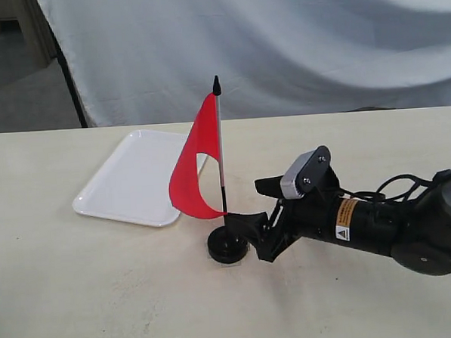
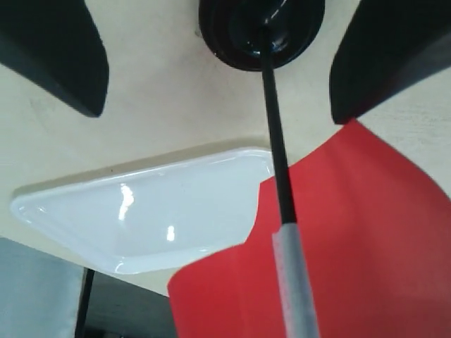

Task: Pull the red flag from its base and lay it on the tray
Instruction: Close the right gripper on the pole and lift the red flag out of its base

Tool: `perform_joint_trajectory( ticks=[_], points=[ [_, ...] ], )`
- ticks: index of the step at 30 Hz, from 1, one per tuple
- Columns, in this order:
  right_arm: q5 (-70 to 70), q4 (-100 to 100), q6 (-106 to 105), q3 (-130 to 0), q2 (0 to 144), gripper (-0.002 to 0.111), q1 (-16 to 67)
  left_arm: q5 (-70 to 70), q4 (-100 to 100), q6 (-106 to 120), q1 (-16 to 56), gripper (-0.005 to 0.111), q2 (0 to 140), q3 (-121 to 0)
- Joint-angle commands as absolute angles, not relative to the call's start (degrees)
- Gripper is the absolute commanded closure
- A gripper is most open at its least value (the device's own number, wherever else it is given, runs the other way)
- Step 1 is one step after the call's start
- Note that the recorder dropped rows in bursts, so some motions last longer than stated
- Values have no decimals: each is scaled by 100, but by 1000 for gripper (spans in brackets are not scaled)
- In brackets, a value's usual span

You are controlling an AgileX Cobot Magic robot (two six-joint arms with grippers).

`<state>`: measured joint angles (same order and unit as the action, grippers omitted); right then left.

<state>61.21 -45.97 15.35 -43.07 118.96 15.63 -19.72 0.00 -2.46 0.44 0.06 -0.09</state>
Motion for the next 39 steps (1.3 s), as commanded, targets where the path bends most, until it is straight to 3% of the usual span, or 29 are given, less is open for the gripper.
perform_joint_trajectory(
  ticks=[1, 8, 11, 15, 18, 23, 30, 35, 39],
  points=[
    [6130, -4808, 1448, -4493, 12058, 28, 1680, -1958, 0, -238, 96, 107, 0, 0],
    [6130, -4785, 1203, -4894, 12460, 29, 1893, -1958, 0, -238, 96, 107, 0, 0],
    [6261, -4785, 1203, -5025, 12560, 39, 1893, -1958, 0, -238, 96, 107, 0, 0],
    [6543, -4785, 1203, -5068, 12574, 72, 1893, -1958, 0, -238, 96, 107, 0, 0],
    [6713, -4851, 1097, -5068, 12564, 109, 1893, -1958, 0, -238, 96, 107, 0, 0],
    [6996, -4879, 1278, -5057, 12542, 108, 1893, -1958, 0, -238, 96, 107, 0, 0],
    [6913, -4749, 3360, -5226, 11702, 109, 1926, -1958, 0, -238, 96, 107, 0, 0],
    [4479, -4772, 5494, -6164, 11146, 109, 2294, -1958, 0, -238, 96, 107, 0, 0],
    [3197, -4784, 6281, -7125, 11482, 109, 2773, -1958, 0, -238, 96, 107, 0, 0]
  ],
)
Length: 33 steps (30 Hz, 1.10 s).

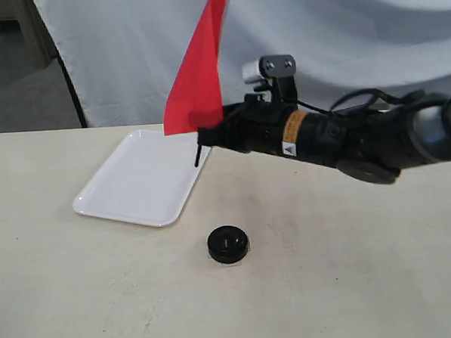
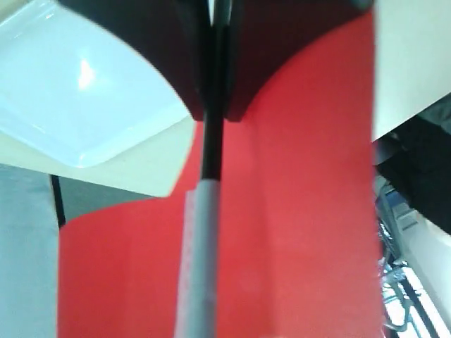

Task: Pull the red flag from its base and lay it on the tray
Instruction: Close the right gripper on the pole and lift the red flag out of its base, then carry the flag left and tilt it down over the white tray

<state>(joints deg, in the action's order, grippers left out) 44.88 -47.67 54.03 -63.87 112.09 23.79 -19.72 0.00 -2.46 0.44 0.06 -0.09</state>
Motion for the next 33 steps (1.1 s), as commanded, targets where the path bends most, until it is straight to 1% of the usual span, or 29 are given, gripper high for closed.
perform_joint_trajectory(
  ticks=[1, 3, 7, 13, 21, 33],
  points=[
    [2882, -4784, 6565, -7432, 11681, 109, 2887, -1958, 0, -238, 96, 107, 0, 0],
    [2501, -4798, 7256, -7971, 12084, 109, 3052, -1958, 0, -238, 96, 107, 0, 0],
    [2449, -4807, 8368, -9019, 12912, 109, 3228, -1958, 0, -238, 96, 107, 0, 0],
    [2071, -4807, 9483, -9877, 13664, 109, 3374, -1958, 0, -238, 96, 107, 0, 0],
    [1232, -4805, 9466, -10472, 14247, 109, 3686, -1958, 0, -238, 96, 107, 0, 0],
    [1099, -4805, 9466, -10653, 14698, 108, 3755, -1958, 0, -238, 96, 107, 0, 0]
  ],
)
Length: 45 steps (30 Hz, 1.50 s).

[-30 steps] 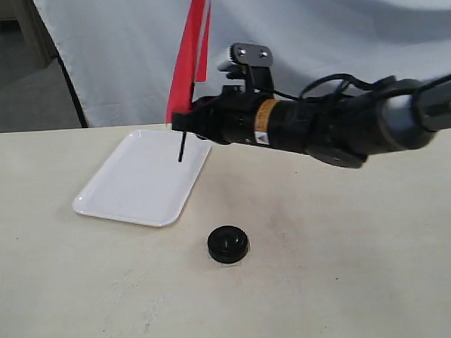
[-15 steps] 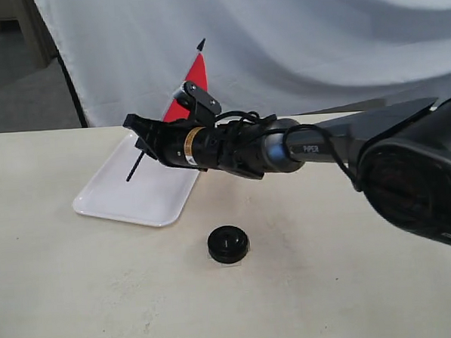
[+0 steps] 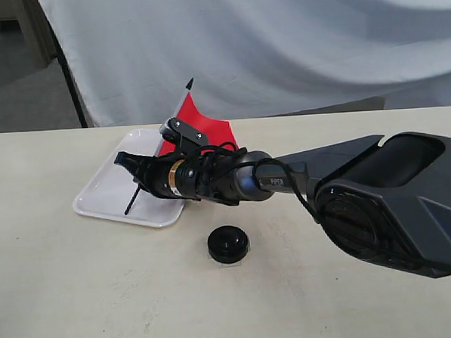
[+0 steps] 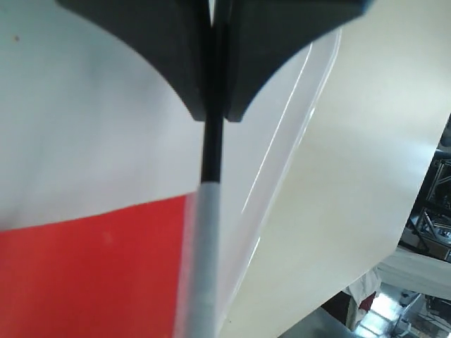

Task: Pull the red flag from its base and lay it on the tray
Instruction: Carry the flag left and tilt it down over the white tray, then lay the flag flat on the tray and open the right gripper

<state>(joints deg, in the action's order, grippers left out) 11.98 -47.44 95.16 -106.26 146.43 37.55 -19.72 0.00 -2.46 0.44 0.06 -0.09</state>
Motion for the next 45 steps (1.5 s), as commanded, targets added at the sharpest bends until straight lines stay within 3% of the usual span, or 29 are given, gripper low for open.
perform_joint_trajectory(
  ticks=[1, 7, 9, 14, 16, 18, 26, 31, 34, 38, 45],
  points=[
    [1099, -4805, 9466, -10653, 14698, 108, 3755, -1958, 0, -238, 96, 107, 0, 0],
    [1099, -4805, 9466, -10653, 14698, 106, 3755, -1958, 0, -238, 96, 107, 0, 0],
    [1099, -4805, 9443, -10653, 14698, 96, 3779, -1958, 0, -238, 96, 107, 0, 0],
    [1277, -4805, 9281, -10653, 14698, 52, 3824, -1958, 0, -238, 96, 107, 0, 0],
    [1394, -4805, 9256, -10653, 14698, 44, 3839, -1958, 0, -238, 96, 107, 0, 0],
    [1472, -4805, 9244, -10653, 14675, 43, 3865, -1958, 0, -238, 96, 107, 0, 0],
    [1383, -5432, 9253, -10641, 14318, 43, 3965, -1958, 0, -238, 96, 107, 0, 0],
    [1302, -7267, 10178, -10629, 13992, 44, 3991, -1958, 0, -238, 96, 107, 0, 0],
    [1381, -8736, 10793, -10629, 13766, 63, 3991, -1958, 0, -238, 96, 107, 0, 0],
    [2159, -9995, 11136, -10423, 13537, 108, 3991, -1958, 0, -238, 96, 107, 0, 0],
    [2115, -9995, 10510, -9106, 12991, 109, 3627, -1958, 0, -238, 96, 107, 0, 0]
  ],
)
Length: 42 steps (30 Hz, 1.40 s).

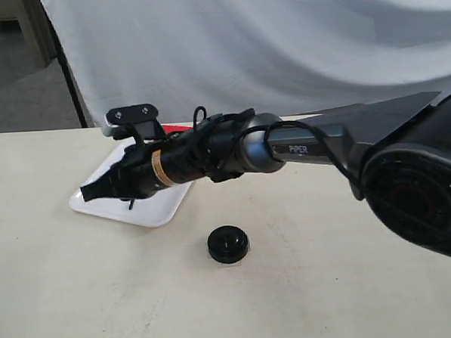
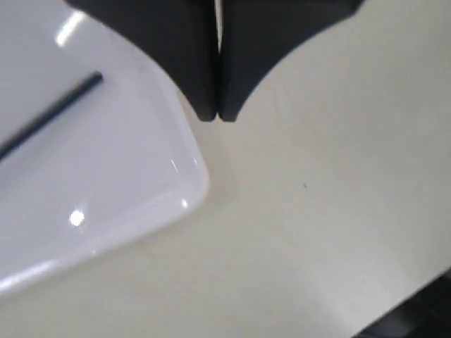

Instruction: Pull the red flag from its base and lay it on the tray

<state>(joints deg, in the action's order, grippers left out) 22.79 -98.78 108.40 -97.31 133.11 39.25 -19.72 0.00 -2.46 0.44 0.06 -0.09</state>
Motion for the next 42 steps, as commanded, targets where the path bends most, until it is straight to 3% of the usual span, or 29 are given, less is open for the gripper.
perform_joint_trajectory(
  ticks=[1, 9, 15, 18, 22, 24, 28, 33, 42],
  points=[
    [2103, -9995, 10417, -8892, 12854, 109, 3549, -1958, 0, -238, 96, 107, 0, 0],
    [931, -9995, 8708, -7287, 11015, 109, 3053, -1958, 0, -238, 96, 107, 0, 0],
    [-3654, -9995, 6308, -6016, 9960, 109, 3074, -1958, 0, -238, 96, 107, 0, 0],
    [-5335, -9405, 5698, -5950, 9960, 109, 2594, -1958, 0, -238, 96, 107, 0, 0],
    [-4996, -5340, 3472, -6543, 9881, 109, 1283, -1958, 0, -238, 96, 107, 0, 0],
    [-5036, -2522, 1326, -6797, 9882, 109, 417, -1958, 0, -238, 96, 107, 0, 0],
    [-5298, 526, -1017, -6598, 9591, 109, -856, -1958, 0, -238, 96, 107, 0, 0],
    [-3951, 1014, -1145, -5488, 8610, 109, -1830, -1958, 0, -238, 96, 107, 0, 0],
    [-1286, 1004, -1311, -3978, 6408, 109, -1242, -1958, 0, -238, 96, 107, 0, 0]
  ],
)
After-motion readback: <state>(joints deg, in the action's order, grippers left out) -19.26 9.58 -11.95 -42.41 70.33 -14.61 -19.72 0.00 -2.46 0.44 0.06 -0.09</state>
